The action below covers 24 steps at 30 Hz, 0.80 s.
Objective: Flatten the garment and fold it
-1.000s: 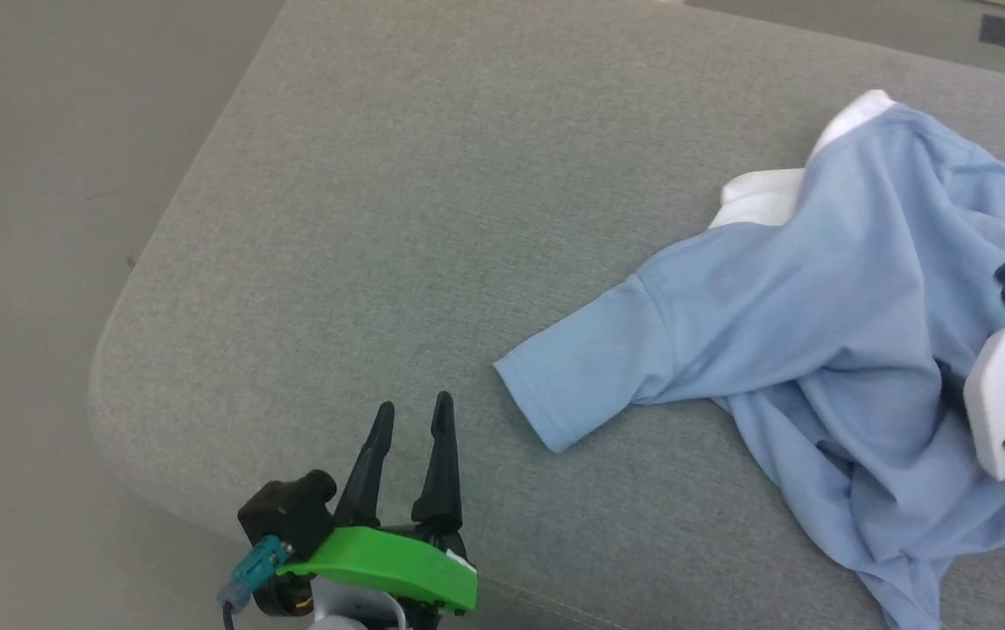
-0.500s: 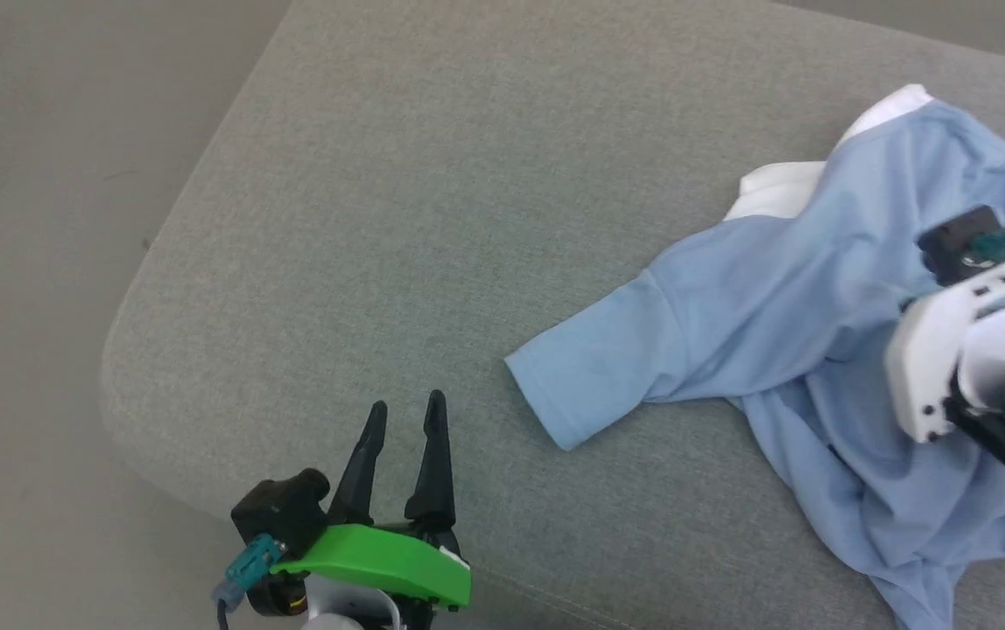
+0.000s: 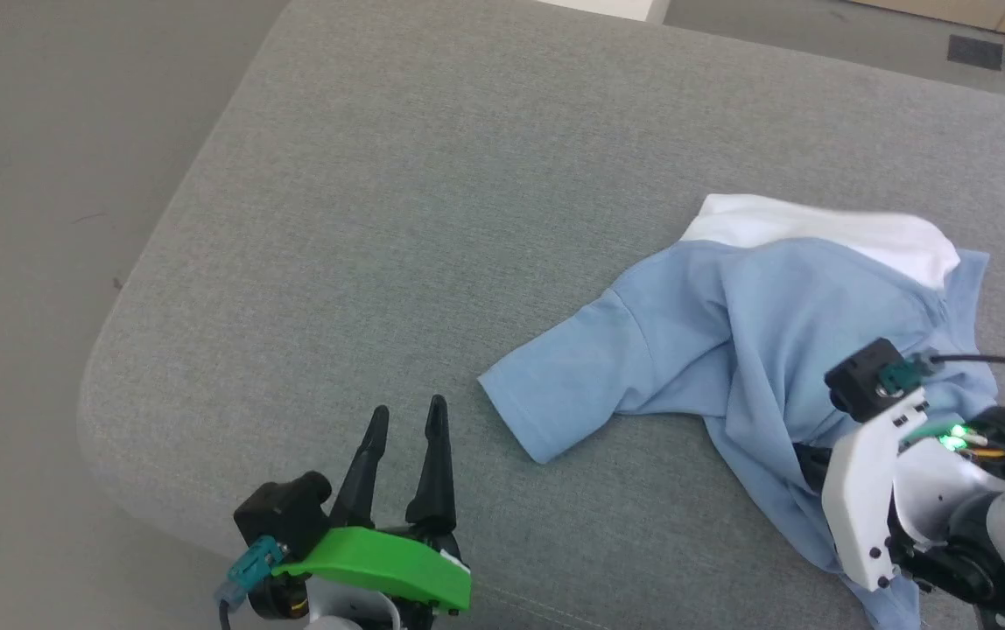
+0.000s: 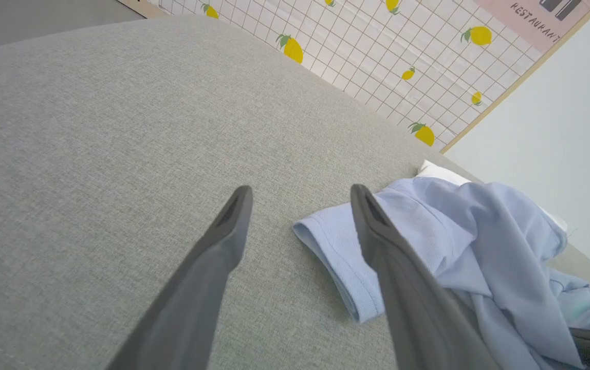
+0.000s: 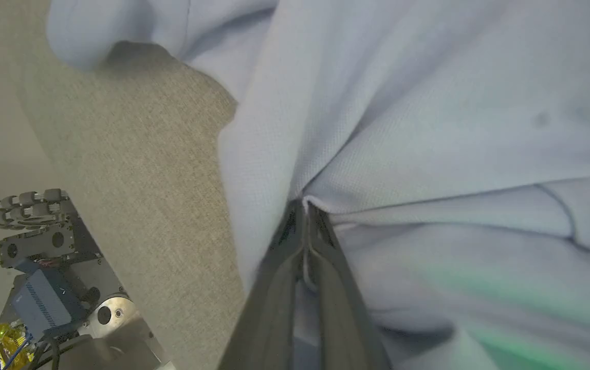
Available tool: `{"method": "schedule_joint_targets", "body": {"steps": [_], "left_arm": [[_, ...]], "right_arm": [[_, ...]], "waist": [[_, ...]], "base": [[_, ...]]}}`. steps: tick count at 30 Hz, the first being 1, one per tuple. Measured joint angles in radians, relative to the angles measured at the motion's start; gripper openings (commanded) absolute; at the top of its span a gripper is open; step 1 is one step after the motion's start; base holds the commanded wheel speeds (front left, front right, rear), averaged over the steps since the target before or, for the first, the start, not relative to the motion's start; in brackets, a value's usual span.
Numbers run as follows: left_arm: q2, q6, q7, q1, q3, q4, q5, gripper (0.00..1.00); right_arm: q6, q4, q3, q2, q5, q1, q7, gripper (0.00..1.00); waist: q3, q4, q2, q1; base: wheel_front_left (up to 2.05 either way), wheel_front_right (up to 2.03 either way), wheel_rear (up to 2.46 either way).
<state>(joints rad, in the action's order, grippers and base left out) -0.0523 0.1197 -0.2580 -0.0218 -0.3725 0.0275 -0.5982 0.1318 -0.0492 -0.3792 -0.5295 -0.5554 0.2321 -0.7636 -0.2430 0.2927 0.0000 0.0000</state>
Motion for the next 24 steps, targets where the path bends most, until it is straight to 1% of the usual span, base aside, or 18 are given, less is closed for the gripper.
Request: {"method": "schedule_joint_targets", "body": {"steps": [1, 8, 12, 14, 16, 18, 20, 21, 24], "left_arm": [[0.000, 0.000, 0.000, 0.000, 0.000, 0.001, 0.000, 1.00], [0.000, 0.000, 0.000, 0.004, 0.013, -0.001, 0.003, 1.00], [-0.004, 0.000, 0.000, 0.020, 0.021, -0.009, 0.006, 1.00], [-0.008, 0.001, 0.000, 0.025, 0.024, -0.013, 0.007, 1.00], [-0.015, 0.005, 0.000, 0.032, 0.030, -0.024, 0.011, 1.00], [-0.019, 0.005, 0.000, 0.038, 0.036, -0.041, 0.020, 1.00], [-0.021, 0.004, 0.000, 0.042, 0.051, -0.062, 0.028, 1.00], [-0.021, 0.004, 0.000, 0.043, 0.056, -0.069, 0.032, 1.00], [-0.021, -0.006, 0.000, 0.052, 0.083, -0.096, 0.069, 1.00]], "right_arm": [[0.000, 0.002, 0.010, 0.006, 0.002, -0.011, 0.011, 1.00], [0.000, -0.006, 0.076, 0.071, 0.029, -0.029, 0.102, 1.00], [0.000, -0.056, 0.140, 0.106, 0.028, -0.030, 0.136, 1.00], [0.000, -0.091, 0.197, 0.133, 0.028, -0.038, 0.160, 1.00], [0.000, -0.134, 0.275, 0.170, 0.038, -0.059, 0.207, 1.00], [0.000, -0.175, 0.352, 0.205, 0.084, -0.083, 0.272, 1.00], [0.000, -0.210, 0.437, 0.246, 0.156, -0.113, 0.358, 1.00], [0.000, -0.222, 0.463, 0.264, 0.184, -0.130, 0.388, 1.00], [0.000, -0.254, 0.543, 0.357, 0.267, -0.219, 0.497, 1.00]], "waist": [[0.002, 0.002, 0.0000, 0.0000], [0.028, -0.001, 0.0000, 0.0000], [0.050, -0.016, 0.0000, 0.0000], [0.061, -0.025, 0.0000, 0.0000], [0.073, -0.037, 0.0000, 0.0000], [0.082, -0.049, 0.0000, 0.0000], [0.088, -0.064, 0.0000, 0.0000], [0.091, -0.070, 0.0000, 0.0000], [0.097, -0.092, 0.0000, 0.0000]], "base": [[0.00, 0.00, 0.00], [0.00, 0.00, 0.00], [0.00, 0.00, 0.00], [0.00, 0.00, 0.00], [0.00, 0.00, 0.00], [0.00, 0.00, 0.00], [0.00, 0.00, 0.00], [0.00, 0.00, 0.00], [0.00, 0.00, 0.00]]}}
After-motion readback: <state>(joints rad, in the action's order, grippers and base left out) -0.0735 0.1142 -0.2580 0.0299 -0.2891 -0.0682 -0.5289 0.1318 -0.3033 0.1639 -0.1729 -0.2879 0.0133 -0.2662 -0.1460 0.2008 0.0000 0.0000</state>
